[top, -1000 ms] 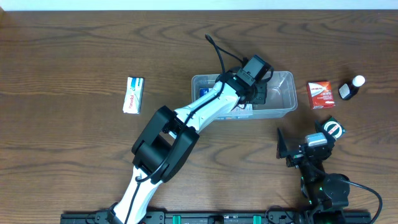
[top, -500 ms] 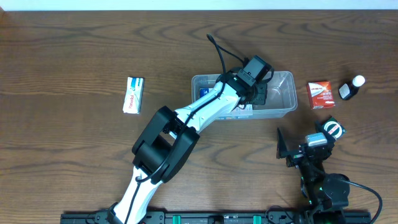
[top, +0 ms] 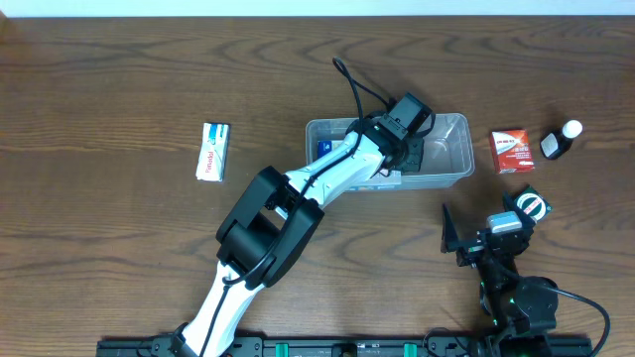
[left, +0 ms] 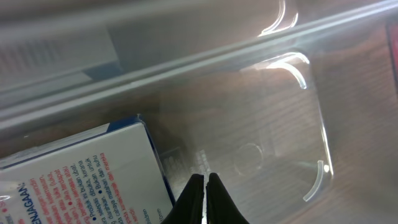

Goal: Pack container
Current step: 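Push the blue box flat inside the container with the left gripper, then move the left gripper to the white Panadol box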

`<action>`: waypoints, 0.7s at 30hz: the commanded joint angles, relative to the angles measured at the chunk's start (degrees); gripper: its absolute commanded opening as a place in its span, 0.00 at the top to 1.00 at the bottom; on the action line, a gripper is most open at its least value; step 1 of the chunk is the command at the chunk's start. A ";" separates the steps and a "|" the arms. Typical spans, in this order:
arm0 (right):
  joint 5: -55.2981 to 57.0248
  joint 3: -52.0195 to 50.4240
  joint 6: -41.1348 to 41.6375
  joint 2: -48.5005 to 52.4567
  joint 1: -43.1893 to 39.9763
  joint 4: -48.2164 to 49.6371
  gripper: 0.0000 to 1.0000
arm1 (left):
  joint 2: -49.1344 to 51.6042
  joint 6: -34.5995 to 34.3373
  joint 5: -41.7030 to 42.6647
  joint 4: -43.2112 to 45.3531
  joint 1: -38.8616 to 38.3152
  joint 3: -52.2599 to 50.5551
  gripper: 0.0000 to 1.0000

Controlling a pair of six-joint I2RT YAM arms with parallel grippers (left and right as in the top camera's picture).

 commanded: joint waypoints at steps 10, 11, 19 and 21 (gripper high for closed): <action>-0.20 -0.13 -0.79 -0.22 -0.90 -0.22 0.01 | -0.33 1.25 -1.53 -1.20 -0.13 0.92 0.94; -0.20 -0.13 -0.79 -0.22 -0.90 -0.22 0.01 | -0.66 1.22 -1.25 -1.20 -0.13 1.20 0.94; -0.22 -0.13 -0.79 -0.22 -0.90 -0.22 0.01 | -6.47 1.25 0.66 -1.20 0.28 3.28 0.94; -0.20 -0.13 -0.79 -0.22 -0.90 -0.22 0.01 | -9.09 1.92 0.66 -1.55 0.98 3.28 0.94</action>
